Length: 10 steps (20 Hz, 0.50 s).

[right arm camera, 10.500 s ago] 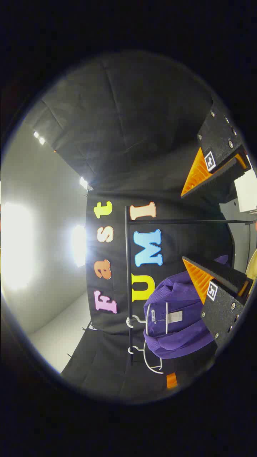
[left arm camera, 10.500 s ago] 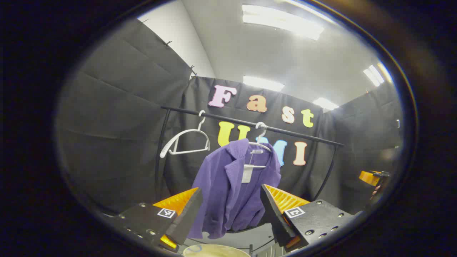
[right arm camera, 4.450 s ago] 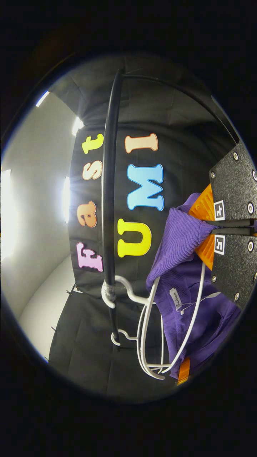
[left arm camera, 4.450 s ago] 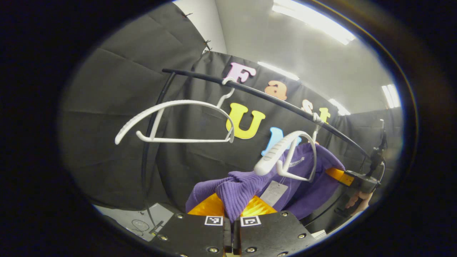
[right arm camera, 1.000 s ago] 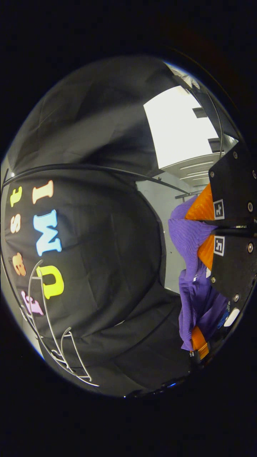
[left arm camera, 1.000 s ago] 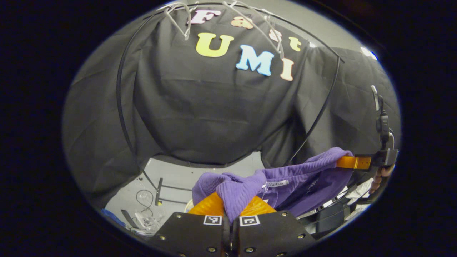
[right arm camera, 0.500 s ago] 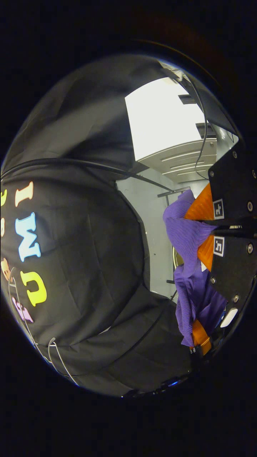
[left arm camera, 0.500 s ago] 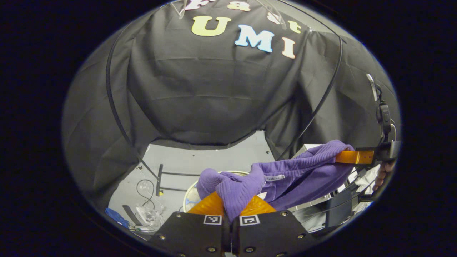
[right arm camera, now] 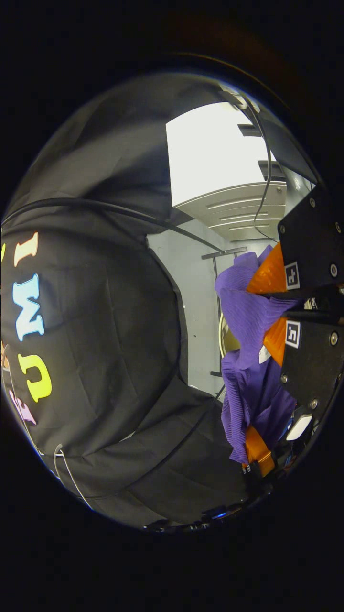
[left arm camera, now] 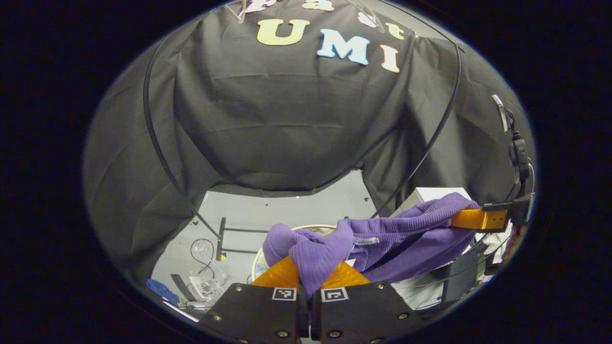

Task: Grasp the clothes on the hanger with both hands and then place them into the laundry hamper below.

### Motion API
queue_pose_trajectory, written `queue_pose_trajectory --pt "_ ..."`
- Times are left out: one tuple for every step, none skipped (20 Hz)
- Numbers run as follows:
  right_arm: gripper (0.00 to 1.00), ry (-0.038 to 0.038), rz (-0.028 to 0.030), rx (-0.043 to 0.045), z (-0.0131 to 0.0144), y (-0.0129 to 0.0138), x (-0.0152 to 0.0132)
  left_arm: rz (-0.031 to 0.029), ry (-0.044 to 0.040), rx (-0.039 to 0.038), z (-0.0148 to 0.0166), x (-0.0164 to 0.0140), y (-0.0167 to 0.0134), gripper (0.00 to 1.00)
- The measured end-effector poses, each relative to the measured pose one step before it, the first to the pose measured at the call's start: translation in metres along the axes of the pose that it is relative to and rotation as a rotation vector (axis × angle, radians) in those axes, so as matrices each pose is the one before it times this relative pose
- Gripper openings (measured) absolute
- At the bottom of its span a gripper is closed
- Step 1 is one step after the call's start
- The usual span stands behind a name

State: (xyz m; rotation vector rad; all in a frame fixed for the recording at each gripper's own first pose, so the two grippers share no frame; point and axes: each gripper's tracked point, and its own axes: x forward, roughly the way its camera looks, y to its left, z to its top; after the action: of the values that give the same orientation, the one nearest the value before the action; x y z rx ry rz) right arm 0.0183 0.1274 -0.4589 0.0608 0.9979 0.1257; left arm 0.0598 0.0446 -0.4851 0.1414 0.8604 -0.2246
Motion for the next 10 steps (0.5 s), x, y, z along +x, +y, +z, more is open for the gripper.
queue_pose_trajectory --pt "0.11 0.01128 0.00988 -0.00523 -0.00185 -0.00036 0.00172 0.00308 0.00447 0.00054 -0.00065 0.0001 -0.0007 0.04" --pt "0.13 0.01171 0.01013 -0.00862 0.00015 0.00126 0.00029 0.00493 0.00889 0.00079 -0.00049 0.00042 0.00045 0.05" --pt "0.14 0.01109 0.00608 -0.01222 -0.00243 0.00076 -0.00078 0.00268 0.00883 0.00167 -0.00012 0.00029 -0.00094 0.06" --pt "0.17 0.0111 0.00906 -0.01464 0.00038 0.0015 0.00017 0.00736 0.01371 0.00634 -0.00074 -0.00094 -0.00017 0.08" --pt "0.12 0.00758 0.01269 -0.01136 -0.00128 0.00084 -0.0007 0.00732 0.00792 0.01095 -0.00004 -0.00337 0.0001 0.08" --pt "0.19 0.00764 0.01177 -0.00673 0.0003 0.0016 -0.00293 0.00655 -0.0024 0.01262 0.00231 -0.00431 0.0004 0.1" --pt "0.24 -0.00274 0.02082 -0.00148 -0.00554 0.00465 -0.00611 0.00725 -0.00387 0.00868 0.00398 -0.00424 0.00059 0.16" --pt "0.41 -0.00459 0.02315 0.00545 0.00005 0.00547 -0.00505 -0.00014 -0.01556 0.00128 0.00456 -0.00655 -0.00015 0.16" --pt "0.49 -0.00726 0.01403 0.0068 -0.00626 0.00479 -0.01201 0.0006 -0.01913 -0.00065 0.00641 -0.00402 -0.00013 0.31" --pt "0.69 -0.01273 0.00735 0.00547 0.00299 0.00365 -0.0079 0.00627 -0.02212 0.00126 0.00598 -0.01368 0.00154 0.44"
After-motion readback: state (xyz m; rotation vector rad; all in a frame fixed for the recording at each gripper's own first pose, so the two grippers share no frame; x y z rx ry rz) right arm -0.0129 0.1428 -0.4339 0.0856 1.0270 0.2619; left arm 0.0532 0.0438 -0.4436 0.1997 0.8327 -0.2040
